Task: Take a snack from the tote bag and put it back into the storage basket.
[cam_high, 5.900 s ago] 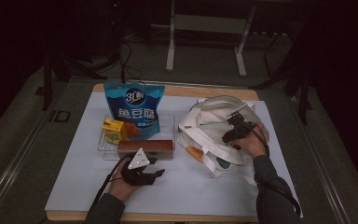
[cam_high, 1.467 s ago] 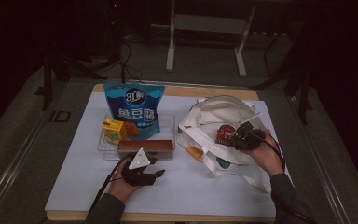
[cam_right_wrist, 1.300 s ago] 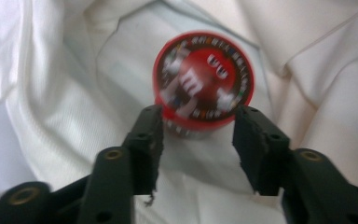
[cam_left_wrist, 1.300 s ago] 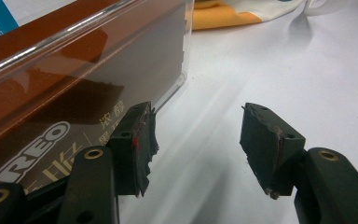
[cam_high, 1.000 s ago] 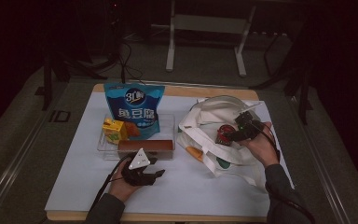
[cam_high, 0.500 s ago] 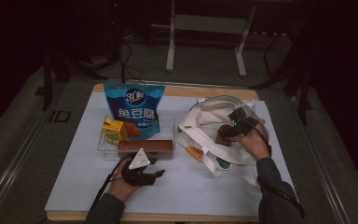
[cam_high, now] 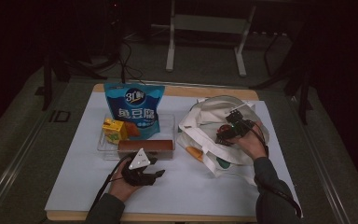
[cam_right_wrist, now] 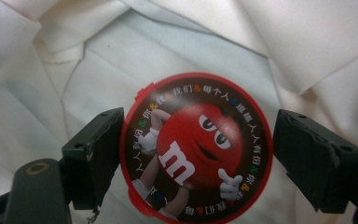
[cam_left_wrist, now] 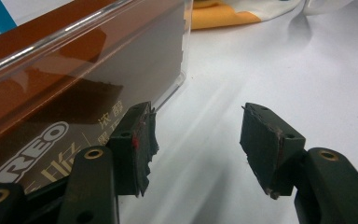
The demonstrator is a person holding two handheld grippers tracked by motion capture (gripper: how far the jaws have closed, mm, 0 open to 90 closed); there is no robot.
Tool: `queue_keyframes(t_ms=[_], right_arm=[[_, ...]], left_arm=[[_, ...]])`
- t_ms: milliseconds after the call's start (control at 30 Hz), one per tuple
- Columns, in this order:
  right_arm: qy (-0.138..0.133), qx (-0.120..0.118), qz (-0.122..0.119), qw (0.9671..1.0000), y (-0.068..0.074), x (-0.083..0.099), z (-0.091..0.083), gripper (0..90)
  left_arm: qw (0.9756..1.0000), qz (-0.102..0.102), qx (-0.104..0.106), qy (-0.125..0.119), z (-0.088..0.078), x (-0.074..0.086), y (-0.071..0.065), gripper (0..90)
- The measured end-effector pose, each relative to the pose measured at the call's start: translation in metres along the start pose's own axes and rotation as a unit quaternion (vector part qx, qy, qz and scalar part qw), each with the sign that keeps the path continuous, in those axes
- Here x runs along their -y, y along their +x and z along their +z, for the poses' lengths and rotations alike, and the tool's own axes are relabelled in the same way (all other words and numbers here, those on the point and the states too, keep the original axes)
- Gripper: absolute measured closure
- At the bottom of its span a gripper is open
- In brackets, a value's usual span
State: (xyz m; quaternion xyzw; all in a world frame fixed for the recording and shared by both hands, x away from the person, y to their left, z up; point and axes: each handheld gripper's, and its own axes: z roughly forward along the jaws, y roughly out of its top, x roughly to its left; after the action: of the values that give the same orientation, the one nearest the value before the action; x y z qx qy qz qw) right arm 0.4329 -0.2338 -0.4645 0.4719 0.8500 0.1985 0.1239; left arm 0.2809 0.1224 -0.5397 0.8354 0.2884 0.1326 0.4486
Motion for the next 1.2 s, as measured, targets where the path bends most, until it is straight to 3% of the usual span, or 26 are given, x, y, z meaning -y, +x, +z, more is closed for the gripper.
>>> queue_keyframes(t_ms=[400, 800, 1200], right_arm=[[0.027, -0.002, 0.005, 0.9996, 0.003, 0.000, 0.009, 25.4], [0.022, 0.001, 0.006, 0.9997, 0.004, 0.001, 0.005, 25.6], [0.013, 0.002, -0.003, 0.9999, 0.009, -0.006, -0.011, 25.7]], left_arm=[[1.0000, 0.000, 0.000, 0.000, 0.000, 0.000, 0.000, 43.9], [1.0000, 0.000, 0.000, 0.000, 0.000, 0.000, 0.000, 43.9], [1.0000, 0.000, 0.000, 0.000, 0.000, 0.000, 0.000, 43.9]])
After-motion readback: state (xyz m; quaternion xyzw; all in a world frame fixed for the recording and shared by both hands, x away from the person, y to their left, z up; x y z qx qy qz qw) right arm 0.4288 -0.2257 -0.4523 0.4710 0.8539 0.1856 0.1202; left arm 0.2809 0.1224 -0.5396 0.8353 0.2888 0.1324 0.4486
